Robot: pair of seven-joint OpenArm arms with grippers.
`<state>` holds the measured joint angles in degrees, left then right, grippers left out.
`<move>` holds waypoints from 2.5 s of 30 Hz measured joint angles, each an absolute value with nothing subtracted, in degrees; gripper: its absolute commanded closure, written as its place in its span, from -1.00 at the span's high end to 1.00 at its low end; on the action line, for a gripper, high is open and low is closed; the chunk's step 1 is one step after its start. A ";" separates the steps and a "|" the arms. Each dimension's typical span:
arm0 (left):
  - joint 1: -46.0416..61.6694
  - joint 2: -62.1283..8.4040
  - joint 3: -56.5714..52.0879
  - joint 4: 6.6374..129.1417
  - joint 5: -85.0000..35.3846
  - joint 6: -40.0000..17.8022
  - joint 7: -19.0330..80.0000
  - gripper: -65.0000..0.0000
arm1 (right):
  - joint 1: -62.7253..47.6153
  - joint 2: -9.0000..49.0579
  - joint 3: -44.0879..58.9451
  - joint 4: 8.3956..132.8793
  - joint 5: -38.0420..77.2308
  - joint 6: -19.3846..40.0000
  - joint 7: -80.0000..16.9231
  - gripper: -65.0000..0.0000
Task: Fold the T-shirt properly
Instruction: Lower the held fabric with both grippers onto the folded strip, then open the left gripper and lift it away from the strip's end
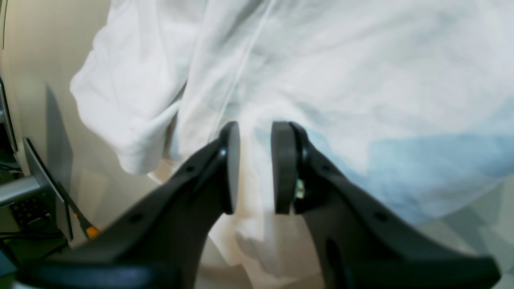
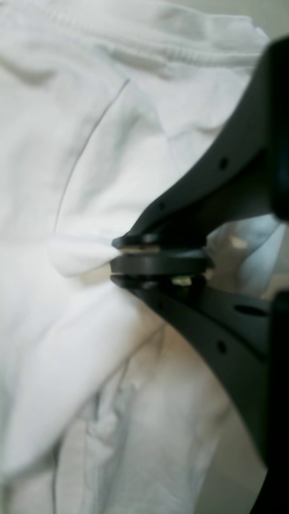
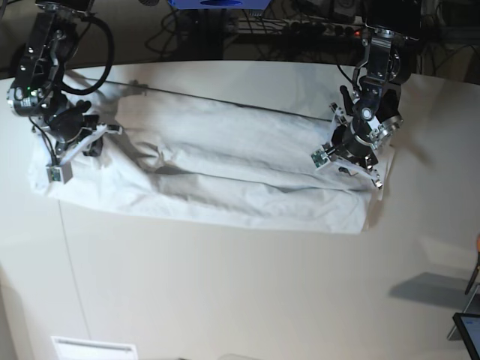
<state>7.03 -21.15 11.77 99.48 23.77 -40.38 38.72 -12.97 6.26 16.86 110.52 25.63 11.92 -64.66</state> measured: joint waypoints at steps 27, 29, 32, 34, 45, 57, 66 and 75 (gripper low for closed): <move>6.98 -21.32 11.35 98.00 23.57 -39.70 37.89 -0.57 | -14.98 5.76 16.86 110.45 20.56 8.88 -65.93 -0.95; 7.01 -21.32 11.35 98.04 23.57 -39.70 37.89 -0.57 | -14.96 5.65 16.86 110.48 20.36 8.88 -65.91 -0.77; 7.01 -21.30 11.33 98.08 23.57 -39.70 37.91 -0.57 | -14.98 5.56 16.86 110.50 20.14 8.88 -66.50 -0.35; 7.01 -21.26 11.33 98.08 23.57 -39.70 37.91 -0.57 | -15.07 4.58 17.80 110.52 20.25 8.88 -66.54 -0.06; 7.16 -21.06 11.22 103.02 23.35 -40.58 41.71 -0.57 | -15.07 3.16 28.73 111.50 19.81 8.88 -65.52 0.04; 7.20 -9.26 -8.51 113.21 19.57 -40.49 43.92 -0.63 | -23.29 5.56 29.12 111.83 19.55 28.62 -32.21 -0.01; 7.40 -9.54 -19.64 105.58 -3.53 -40.36 31.44 -1.00 | -25.12 1.87 26.72 110.87 19.09 34.48 -25.96 -0.97; 6.39 -10.46 -19.35 93.84 -4.25 -40.38 17.50 -1.00 | -25.30 1.69 12.16 110.65 7.94 31.86 -25.41 -0.97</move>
<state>6.39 -10.46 -19.35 93.84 -4.25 -40.38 17.50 -25.30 1.69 12.16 110.65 7.94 31.86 -25.41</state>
